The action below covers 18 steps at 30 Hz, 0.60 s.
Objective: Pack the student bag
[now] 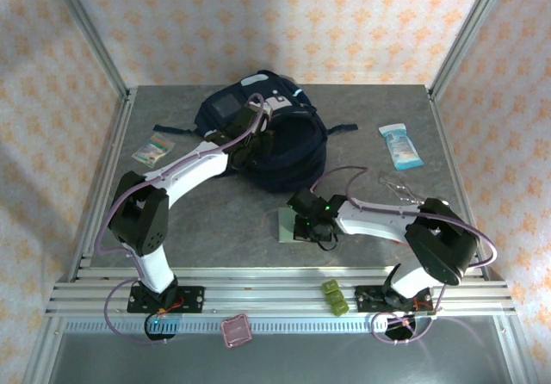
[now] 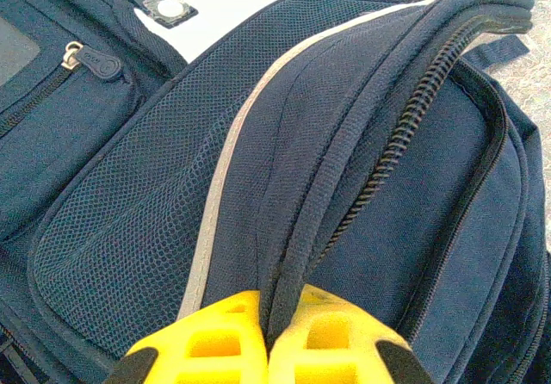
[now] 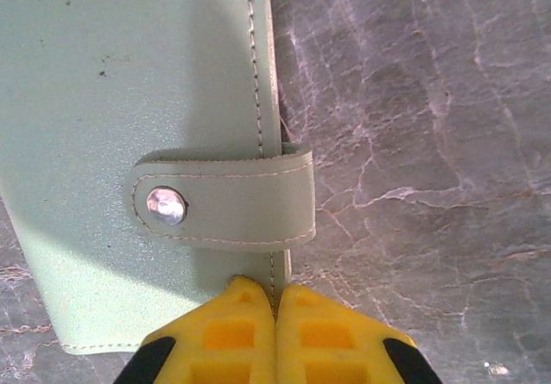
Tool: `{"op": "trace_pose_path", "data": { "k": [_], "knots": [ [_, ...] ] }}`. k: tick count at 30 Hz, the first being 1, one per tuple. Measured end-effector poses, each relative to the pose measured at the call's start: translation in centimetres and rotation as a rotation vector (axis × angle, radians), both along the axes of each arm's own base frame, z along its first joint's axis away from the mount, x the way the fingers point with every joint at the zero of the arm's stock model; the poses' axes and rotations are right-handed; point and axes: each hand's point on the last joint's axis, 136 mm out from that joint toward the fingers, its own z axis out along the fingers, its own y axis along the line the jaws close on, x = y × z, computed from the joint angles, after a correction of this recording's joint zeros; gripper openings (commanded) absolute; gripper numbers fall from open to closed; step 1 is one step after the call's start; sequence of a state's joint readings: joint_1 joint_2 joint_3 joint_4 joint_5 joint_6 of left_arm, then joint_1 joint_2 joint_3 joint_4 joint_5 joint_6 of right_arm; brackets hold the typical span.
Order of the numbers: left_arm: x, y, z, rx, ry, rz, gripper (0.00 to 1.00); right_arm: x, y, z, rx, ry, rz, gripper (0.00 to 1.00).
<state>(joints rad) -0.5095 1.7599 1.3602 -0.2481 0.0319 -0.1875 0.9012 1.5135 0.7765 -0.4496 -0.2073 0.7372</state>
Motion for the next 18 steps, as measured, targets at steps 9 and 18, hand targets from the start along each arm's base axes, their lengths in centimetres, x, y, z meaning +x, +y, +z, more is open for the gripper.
{"op": "trace_pose_path", "data": {
  "k": [9, 18],
  "knots": [
    [0.1, 0.3, 0.2, -0.029, 0.009, 0.007, 0.0, 1.6, 0.2, 6.1, 0.139, -0.16, -0.007, 0.0],
    [0.1, 0.3, 0.5, -0.061, 0.015, -0.001, 0.0, 3.9, -1.7, 13.2, 0.298, -0.337, -0.068, 0.0]
  ]
}}
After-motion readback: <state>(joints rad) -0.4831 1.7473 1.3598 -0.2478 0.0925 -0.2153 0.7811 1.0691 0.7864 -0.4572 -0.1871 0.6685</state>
